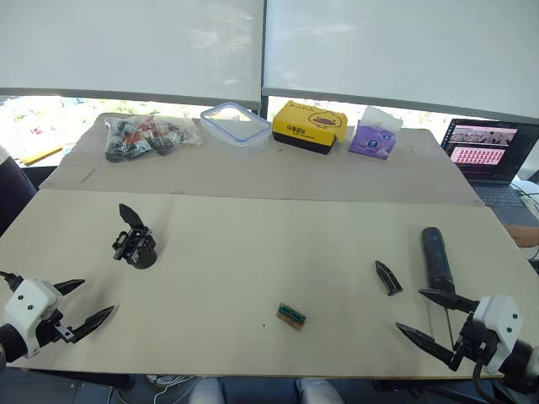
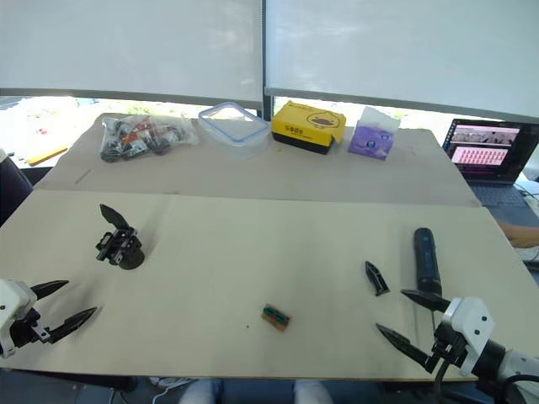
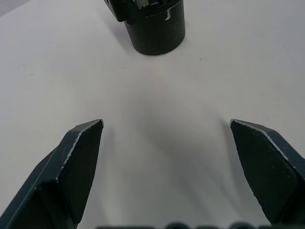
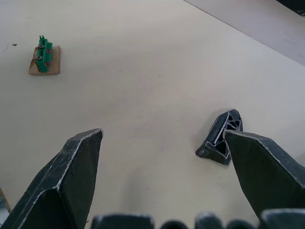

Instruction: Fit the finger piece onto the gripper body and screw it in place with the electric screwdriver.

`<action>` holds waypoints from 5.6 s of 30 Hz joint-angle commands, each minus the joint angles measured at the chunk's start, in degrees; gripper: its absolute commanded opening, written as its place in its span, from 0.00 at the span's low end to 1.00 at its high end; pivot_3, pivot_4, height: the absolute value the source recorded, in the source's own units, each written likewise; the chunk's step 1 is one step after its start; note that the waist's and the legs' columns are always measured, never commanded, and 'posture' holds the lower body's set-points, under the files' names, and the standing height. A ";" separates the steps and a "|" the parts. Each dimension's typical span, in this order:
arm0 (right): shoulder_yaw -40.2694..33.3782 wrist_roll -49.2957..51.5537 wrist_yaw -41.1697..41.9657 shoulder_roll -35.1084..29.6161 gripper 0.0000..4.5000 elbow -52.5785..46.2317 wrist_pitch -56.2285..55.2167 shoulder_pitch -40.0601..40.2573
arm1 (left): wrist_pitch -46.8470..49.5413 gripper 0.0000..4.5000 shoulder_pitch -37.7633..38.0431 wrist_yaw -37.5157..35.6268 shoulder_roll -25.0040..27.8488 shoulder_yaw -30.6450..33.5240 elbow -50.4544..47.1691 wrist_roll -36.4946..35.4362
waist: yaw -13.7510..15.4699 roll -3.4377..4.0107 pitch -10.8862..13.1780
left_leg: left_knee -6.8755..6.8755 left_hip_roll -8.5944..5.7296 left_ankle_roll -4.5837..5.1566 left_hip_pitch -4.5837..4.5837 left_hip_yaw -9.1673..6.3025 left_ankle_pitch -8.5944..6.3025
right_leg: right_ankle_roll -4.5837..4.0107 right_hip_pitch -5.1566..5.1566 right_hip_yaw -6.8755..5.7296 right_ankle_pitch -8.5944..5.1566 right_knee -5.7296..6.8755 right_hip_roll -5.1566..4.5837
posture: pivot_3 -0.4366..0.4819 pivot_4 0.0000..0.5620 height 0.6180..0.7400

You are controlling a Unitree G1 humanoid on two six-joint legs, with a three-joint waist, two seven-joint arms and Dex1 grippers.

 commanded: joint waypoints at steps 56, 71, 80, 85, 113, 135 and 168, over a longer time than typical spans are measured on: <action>16.75 3.19 -2.02 9.23 1.00 -4.18 -9.05 -16.55 | 12.71 0.52 -22.22 25.11 -19.02 -18.13 -0.55 2.60 | 1.81 0.96 -0.29 | 0.55 -0.05 -0.03 0.01 -0.90 -0.01 | 0.18 0.89 -0.97 -0.07 -0.02 -0.03 | 0.48 0.27 1.00; 8.69 6.17 -0.95 5.49 1.00 -11.38 -9.32 -2.16 | 18.82 0.51 -36.06 23.29 -24.78 -38.39 -13.86 6.36 | 2.73 0.89 -0.12 | 0.59 -0.16 0.01 -0.75 -1.30 0.01 | 0.44 0.77 -1.05 -0.09 -0.07 0.09 | 0.48 0.27 1.00; 6.80 5.24 -3.25 6.97 1.00 -13.16 -10.18 1.50 | 14.63 0.51 -38.32 21.51 -29.58 -48.02 -8.78 13.06 | 2.18 0.82 -0.06 | 0.73 -0.25 -0.02 -0.78 -1.35 0.00 | 0.46 0.81 -1.05 -0.11 -0.11 0.02 | 0.48 0.27 1.00; 5.43 5.35 -2.78 6.63 1.00 -12.10 -10.88 0.78 | 15.29 0.51 -37.09 21.17 -31.17 -49.19 -7.00 13.70 | 2.04 0.84 -0.06 | 0.69 -0.25 -0.01 -0.79 -1.38 0.00 | 0.47 0.80 -1.06 -0.11 -0.10 0.04 | 0.48 0.27 1.00; 3.40 5.49 -0.64 6.28 1.00 -10.47 -10.88 0.16 | 10.91 0.99 -35.20 0.98 -19.22 -40.33 2.73 4.50 | 1.32 1.01 -0.16 | 0.65 -0.26 -0.02 -0.49 -1.43 0.00 | 0.46 0.85 -1.05 -0.11 -0.05 0.04 | 0.48 0.27 1.00; 4.44 5.73 -0.91 6.88 1.00 -12.18 -10.22 1.31 | -13.27 0.99 -65.50 -18.96 -30.85 -43.79 49.54 12.19 | 1.89 0.92 -0.11 | 0.69 -0.30 0.26 -0.77 -1.51 0.18 | 0.52 0.93 -1.08 -0.12 -0.09 0.08 | 0.48 0.27 1.00; 5.05 6.67 -0.34 4.40 1.00 -12.79 -7.81 1.98 | 12.72 0.51 -37.71 15.29 -37.44 -44.54 -2.00 14.36 | 3.22 0.99 -0.10 | 0.77 -0.34 0.01 -0.83 -1.54 0.02 | 0.57 0.89 -1.08 -0.14 -0.06 0.04 | 0.48 0.27 1.00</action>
